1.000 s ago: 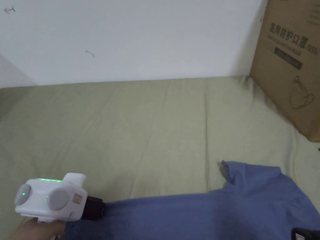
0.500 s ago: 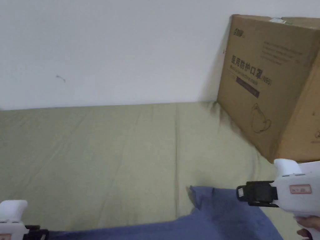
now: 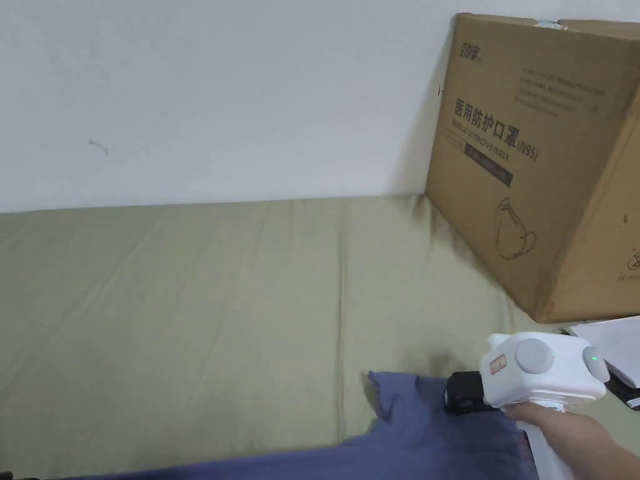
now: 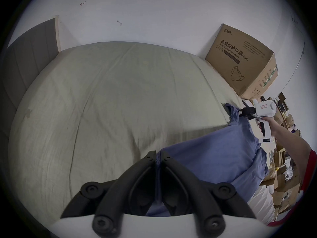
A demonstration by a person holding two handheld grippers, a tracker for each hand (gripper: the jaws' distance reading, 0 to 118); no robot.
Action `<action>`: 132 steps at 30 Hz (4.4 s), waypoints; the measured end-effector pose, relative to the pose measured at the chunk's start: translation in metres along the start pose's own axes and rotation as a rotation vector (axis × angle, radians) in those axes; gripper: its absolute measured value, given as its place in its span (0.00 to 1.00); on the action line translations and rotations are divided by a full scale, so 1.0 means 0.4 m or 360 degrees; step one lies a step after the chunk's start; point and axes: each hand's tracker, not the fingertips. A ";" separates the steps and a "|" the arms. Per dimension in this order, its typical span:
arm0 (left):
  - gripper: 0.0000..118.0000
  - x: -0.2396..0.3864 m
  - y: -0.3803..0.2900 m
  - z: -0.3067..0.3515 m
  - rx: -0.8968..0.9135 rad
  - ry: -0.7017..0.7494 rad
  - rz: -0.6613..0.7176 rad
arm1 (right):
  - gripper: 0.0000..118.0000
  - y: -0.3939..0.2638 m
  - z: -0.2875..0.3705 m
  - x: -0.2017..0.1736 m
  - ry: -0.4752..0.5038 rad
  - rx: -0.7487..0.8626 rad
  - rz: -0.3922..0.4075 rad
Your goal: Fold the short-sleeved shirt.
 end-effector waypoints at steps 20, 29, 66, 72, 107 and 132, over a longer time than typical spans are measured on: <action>0.02 0.002 0.024 0.036 0.0199 0.0096 0.0134 | 0.00 -0.034 0.430 0.052 0.0347 0.0659 -0.0116; 0.02 0.039 0.027 0.082 0.0268 0.0032 0.0084 | 0.00 -0.135 0.529 0.083 0.0328 0.0821 -0.0094; 0.06 0.256 -0.430 0.625 0.1394 0.0069 -0.0080 | 0.30 -0.794 0.980 -0.147 0.0593 0.1651 0.0168; 0.00 0.344 -0.491 0.636 0.1659 0.0323 -0.0088 | 0.00 -0.852 0.968 -0.247 0.0355 0.1989 0.0170; 1.00 -0.291 -0.409 -0.107 -0.0366 -0.1601 0.1029 | 0.00 -0.810 0.842 -0.400 0.0400 0.1221 0.0612; 0.02 0.025 -0.284 0.143 -0.0347 0.0260 0.0044 | 0.00 -0.820 0.892 -0.312 0.0578 0.1206 0.0399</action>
